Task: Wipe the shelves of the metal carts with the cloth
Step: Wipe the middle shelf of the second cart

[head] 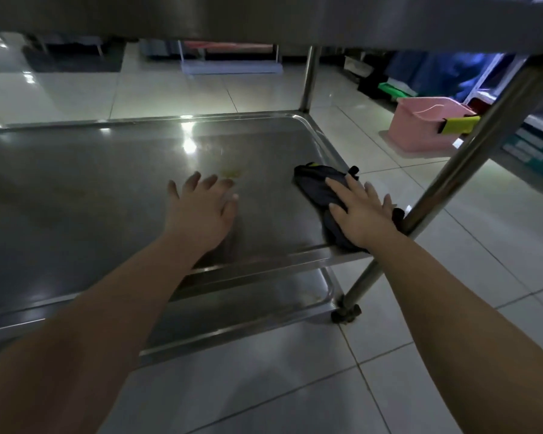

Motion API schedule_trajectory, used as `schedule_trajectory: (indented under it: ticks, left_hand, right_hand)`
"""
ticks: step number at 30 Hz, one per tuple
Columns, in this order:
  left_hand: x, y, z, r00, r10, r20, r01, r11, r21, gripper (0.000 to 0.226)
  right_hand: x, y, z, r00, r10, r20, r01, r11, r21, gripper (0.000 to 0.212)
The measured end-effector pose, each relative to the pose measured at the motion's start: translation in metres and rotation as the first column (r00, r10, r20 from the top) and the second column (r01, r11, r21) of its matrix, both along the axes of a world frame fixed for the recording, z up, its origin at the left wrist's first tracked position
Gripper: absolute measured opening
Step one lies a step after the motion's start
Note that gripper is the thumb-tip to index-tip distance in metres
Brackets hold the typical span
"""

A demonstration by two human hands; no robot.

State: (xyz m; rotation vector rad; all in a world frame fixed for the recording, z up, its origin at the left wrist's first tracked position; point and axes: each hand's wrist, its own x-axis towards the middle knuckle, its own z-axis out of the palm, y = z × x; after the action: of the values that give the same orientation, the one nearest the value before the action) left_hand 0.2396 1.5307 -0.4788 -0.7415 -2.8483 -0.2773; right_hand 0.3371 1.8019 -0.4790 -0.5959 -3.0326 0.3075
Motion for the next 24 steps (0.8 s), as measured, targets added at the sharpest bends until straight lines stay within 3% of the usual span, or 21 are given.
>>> schedule_trajectory:
  ticks: [6,13,17,24]
  left_hand:
    - [-0.012,-0.020,0.004,0.994,0.061,0.094,-0.047,0.989,-0.142,0.055]
    - [-0.028,-0.024,0.009,0.980,0.097,0.173,-0.082,0.992,-0.093,0.051]
    - [-0.040,-0.042,0.003,0.977,0.109,0.186,-0.091,0.991,-0.101,0.050]
    - [-0.044,-0.046,-0.003,0.972,0.072,0.223,-0.066,0.997,-0.032,0.048]
  right_hand:
    - [-0.014,-0.019,-0.003,0.996,-0.052,0.068,0.049,0.998,0.045,0.055]
    - [-0.023,-0.012,0.007,0.990,0.000,0.138,-0.033,0.970,0.240,0.067]
    - [-0.021,-0.015,0.000,0.997,0.070,0.014,-0.071,0.987,0.144,0.061]
    - [-0.032,-0.030,0.001,0.997,-0.022,0.077,0.021,1.000,0.015,0.054]
